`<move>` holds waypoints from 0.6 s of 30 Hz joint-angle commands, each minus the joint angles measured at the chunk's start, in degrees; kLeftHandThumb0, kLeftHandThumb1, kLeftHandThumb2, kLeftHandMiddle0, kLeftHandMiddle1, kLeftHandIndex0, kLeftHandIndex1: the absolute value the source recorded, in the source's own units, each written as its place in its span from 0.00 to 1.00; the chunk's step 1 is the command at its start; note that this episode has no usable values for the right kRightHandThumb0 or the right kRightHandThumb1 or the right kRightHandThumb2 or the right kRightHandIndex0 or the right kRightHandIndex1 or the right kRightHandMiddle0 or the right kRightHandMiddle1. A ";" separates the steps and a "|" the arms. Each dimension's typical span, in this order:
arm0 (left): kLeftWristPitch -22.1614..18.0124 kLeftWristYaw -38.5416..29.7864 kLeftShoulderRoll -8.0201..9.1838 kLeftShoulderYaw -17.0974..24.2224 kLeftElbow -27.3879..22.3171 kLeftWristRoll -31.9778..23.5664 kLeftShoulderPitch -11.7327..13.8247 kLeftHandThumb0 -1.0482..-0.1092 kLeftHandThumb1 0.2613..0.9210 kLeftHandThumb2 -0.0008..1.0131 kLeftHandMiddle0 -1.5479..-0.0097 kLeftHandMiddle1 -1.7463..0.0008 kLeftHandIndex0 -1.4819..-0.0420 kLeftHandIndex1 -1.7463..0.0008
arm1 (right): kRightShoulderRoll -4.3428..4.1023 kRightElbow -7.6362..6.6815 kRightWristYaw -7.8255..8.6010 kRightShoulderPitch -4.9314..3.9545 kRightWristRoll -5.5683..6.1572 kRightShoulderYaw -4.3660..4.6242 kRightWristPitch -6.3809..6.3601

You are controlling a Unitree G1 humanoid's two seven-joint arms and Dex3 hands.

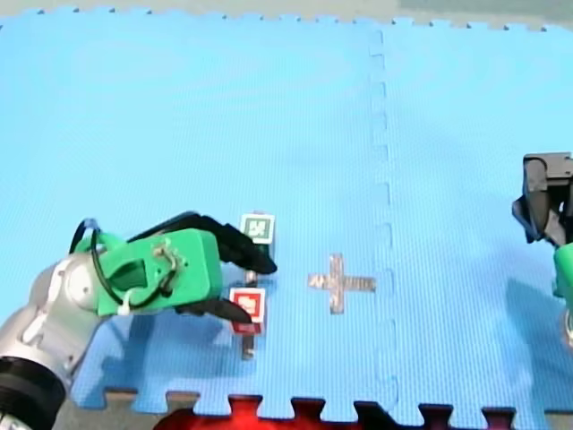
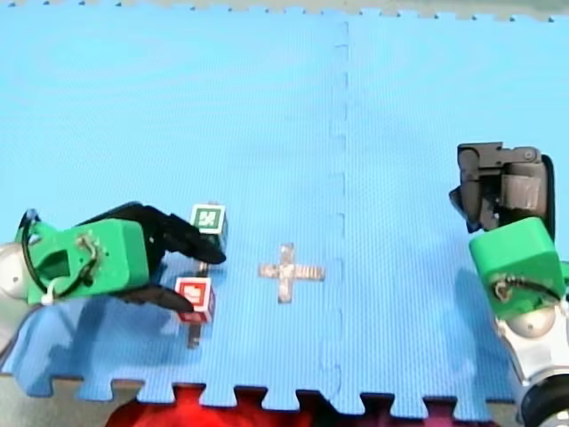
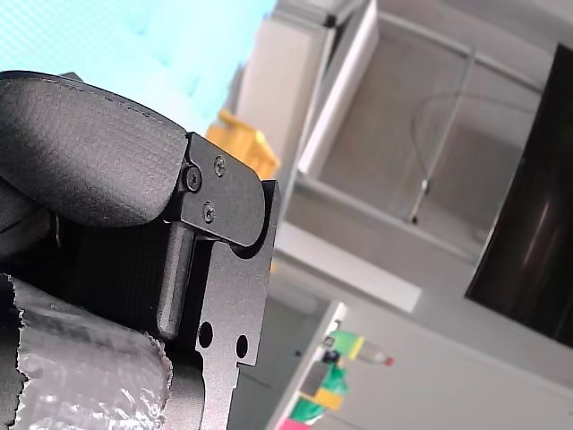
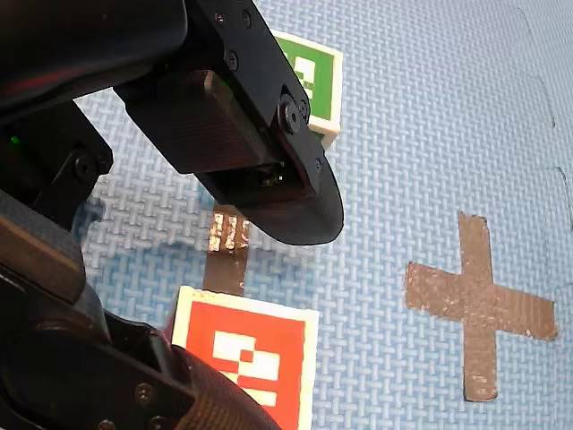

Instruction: Stack cube left

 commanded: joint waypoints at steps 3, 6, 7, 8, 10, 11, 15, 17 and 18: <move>-1.68 0.77 -0.88 -0.04 2.21 -0.24 0.66 0.26 0.61 0.00 0.41 0.00 0.46 1.00 | -0.43 -0.34 -0.29 -0.01 -0.04 0.03 -0.37; -3.13 2.64 -1.41 0.09 3.28 -0.13 1.03 0.25 0.62 0.00 0.40 0.00 0.47 1.00 | -0.52 -0.40 -0.30 0.04 -0.01 0.04 -0.54; -3.64 3.43 -1.69 0.13 3.47 -0.09 1.20 0.24 0.62 0.00 0.40 0.00 0.48 1.00 | -0.55 -0.40 -0.21 0.04 0.06 0.01 -0.60; -4.13 4.11 -1.94 0.19 3.69 -0.09 1.31 0.23 0.62 0.00 0.40 0.00 0.48 1.00 | -0.59 -0.39 -0.12 0.02 0.14 -0.02 -0.65; -5.01 5.23 -2.33 0.28 4.11 -0.14 1.46 0.23 0.62 0.00 0.40 0.00 0.49 1.00 | -0.65 -0.32 0.14 -0.07 0.33 -0.11 -0.76; -5.45 5.91 -2.44 0.25 4.36 0.03 1.48 0.23 0.62 0.00 0.40 0.00 0.49 1.00 | -0.67 -0.28 0.25 -0.13 0.42 -0.17 -0.85; -6.89 7.94 -2.55 -0.20 5.30 0.96 1.29 0.24 0.62 0.00 0.41 0.00 0.50 1.00 | -0.79 -0.18 0.55 -0.30 0.71 -0.42 -1.15; -7.42 8.46 -2.54 -0.31 5.73 1.26 1.16 0.23 0.62 0.00 0.42 0.00 0.50 1.00 | -0.84 -0.11 0.68 -0.38 0.80 -0.54 -1.24; -7.59 8.58 -2.51 -0.32 5.88 1.37 1.10 0.23 0.62 0.00 0.42 0.00 0.51 1.00 | -0.87 -0.08 0.72 -0.43 0.83 -0.60 -1.32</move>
